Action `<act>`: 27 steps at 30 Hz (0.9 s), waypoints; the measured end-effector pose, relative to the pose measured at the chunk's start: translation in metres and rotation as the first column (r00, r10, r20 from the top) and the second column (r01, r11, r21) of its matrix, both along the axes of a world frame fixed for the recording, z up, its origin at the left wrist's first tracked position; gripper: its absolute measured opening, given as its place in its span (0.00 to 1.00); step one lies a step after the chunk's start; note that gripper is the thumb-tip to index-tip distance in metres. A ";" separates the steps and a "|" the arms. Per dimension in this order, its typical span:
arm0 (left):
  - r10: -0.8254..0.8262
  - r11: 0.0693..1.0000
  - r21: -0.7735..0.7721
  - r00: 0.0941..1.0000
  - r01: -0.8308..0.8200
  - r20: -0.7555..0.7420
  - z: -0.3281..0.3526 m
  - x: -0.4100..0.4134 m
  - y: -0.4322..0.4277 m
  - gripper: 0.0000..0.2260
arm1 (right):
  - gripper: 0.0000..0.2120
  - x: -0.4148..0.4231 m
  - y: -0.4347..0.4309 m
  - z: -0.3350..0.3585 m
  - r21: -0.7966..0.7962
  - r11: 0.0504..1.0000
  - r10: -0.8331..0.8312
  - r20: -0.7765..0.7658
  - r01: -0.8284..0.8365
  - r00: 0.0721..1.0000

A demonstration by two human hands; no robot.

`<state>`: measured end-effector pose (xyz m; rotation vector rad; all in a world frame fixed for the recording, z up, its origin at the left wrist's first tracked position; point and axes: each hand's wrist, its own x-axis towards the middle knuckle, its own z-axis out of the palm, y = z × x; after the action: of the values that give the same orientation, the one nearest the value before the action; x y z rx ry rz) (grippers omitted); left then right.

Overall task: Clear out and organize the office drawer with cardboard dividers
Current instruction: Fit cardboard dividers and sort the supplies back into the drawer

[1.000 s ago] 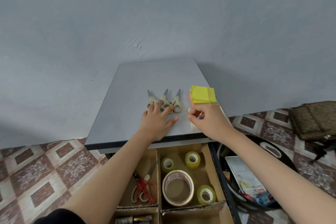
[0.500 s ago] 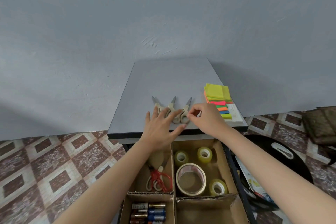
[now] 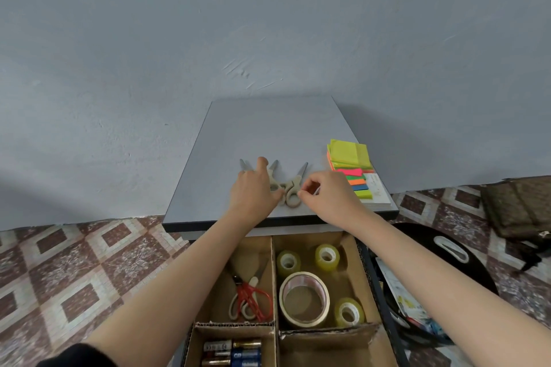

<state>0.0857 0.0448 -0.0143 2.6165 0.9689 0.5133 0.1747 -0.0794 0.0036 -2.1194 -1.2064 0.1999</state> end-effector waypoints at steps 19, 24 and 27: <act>0.209 0.904 -0.422 0.932 -0.070 0.294 0.017 -0.104 0.001 0.17 | 0.19 -0.023 0.064 0.009 -0.455 0.859 -0.146 0.220 0.234 0.964; 0.200 0.891 -0.451 0.935 -0.049 0.294 0.012 -0.128 -0.019 0.19 | 0.16 -0.038 0.038 0.022 -0.513 0.845 -0.126 0.082 0.150 0.989; 0.166 0.892 -0.450 0.949 -0.029 0.268 0.004 -0.142 -0.034 0.20 | 0.16 -0.049 0.016 0.024 -0.482 0.872 -0.156 -0.107 0.086 0.982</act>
<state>-0.0566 0.0103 -0.0100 2.0228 0.9850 0.6113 0.1259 -0.0638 0.0272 -2.5414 -1.0048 0.6385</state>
